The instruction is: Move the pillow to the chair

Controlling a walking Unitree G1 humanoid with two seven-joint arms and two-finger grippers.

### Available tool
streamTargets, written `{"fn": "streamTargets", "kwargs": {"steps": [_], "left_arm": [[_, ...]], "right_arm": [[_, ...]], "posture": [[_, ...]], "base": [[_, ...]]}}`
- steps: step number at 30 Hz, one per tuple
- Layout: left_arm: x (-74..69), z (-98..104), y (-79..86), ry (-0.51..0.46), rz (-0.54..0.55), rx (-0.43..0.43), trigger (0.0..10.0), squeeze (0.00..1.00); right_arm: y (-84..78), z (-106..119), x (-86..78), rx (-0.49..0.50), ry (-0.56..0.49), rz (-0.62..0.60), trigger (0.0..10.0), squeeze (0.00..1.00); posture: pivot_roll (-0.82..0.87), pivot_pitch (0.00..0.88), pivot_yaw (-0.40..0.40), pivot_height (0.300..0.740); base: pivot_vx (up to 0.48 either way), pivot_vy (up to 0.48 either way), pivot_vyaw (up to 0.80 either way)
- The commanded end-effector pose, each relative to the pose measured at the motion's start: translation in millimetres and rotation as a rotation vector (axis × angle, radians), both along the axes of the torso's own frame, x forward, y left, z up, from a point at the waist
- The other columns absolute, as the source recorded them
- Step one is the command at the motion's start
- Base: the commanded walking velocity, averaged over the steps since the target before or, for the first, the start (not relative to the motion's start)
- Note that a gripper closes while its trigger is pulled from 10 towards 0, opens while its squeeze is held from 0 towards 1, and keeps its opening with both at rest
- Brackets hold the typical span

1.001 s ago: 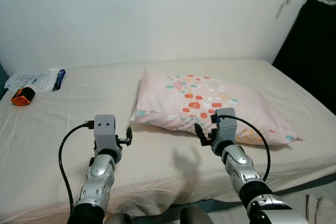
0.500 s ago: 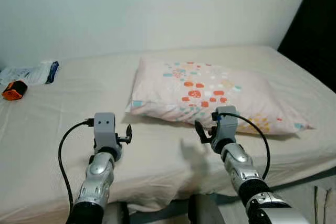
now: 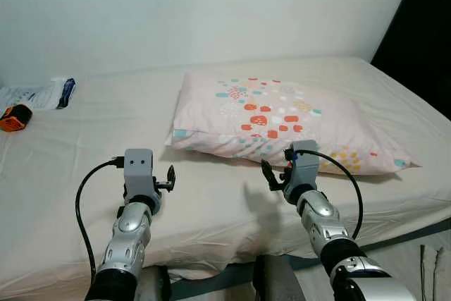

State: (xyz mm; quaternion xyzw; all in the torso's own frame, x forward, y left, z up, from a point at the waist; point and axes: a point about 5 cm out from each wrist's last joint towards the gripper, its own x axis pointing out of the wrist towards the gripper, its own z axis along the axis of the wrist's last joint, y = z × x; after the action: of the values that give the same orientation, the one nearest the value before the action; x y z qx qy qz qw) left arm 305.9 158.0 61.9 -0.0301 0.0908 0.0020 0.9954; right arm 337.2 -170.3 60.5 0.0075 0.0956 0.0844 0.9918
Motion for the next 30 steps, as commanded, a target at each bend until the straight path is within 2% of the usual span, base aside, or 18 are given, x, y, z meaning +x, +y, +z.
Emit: {"fn": "streamTargets", "kwargs": {"steps": [1,24,30], "left_arm": [[-2.2,-2.3,3.0,0.018,0.000,0.012,10.0,0.00],[-0.4,0.1,4.6,0.027,-0.009,0.016,10.0,0.00],[-0.4,0.1,3.8,0.028,-0.012,0.014,10.0,0.00]], "right_arm": [[2.2,3.3,2.5,0.005,-0.014,-0.001,10.0,0.00],[5.6,4.4,3.3,0.035,-0.022,-0.004,10.0,0.00],[6.9,7.5,3.7,0.100,-0.039,0.023,10.0,0.00]], "posture": [[0.00,0.000,-0.044,0.585],[0.00,0.000,-0.031,0.585],[0.00,0.000,-0.033,0.590]], "base": [[0.000,0.000,0.00],[0.000,0.000,0.00],[0.000,0.000,0.00]]}}
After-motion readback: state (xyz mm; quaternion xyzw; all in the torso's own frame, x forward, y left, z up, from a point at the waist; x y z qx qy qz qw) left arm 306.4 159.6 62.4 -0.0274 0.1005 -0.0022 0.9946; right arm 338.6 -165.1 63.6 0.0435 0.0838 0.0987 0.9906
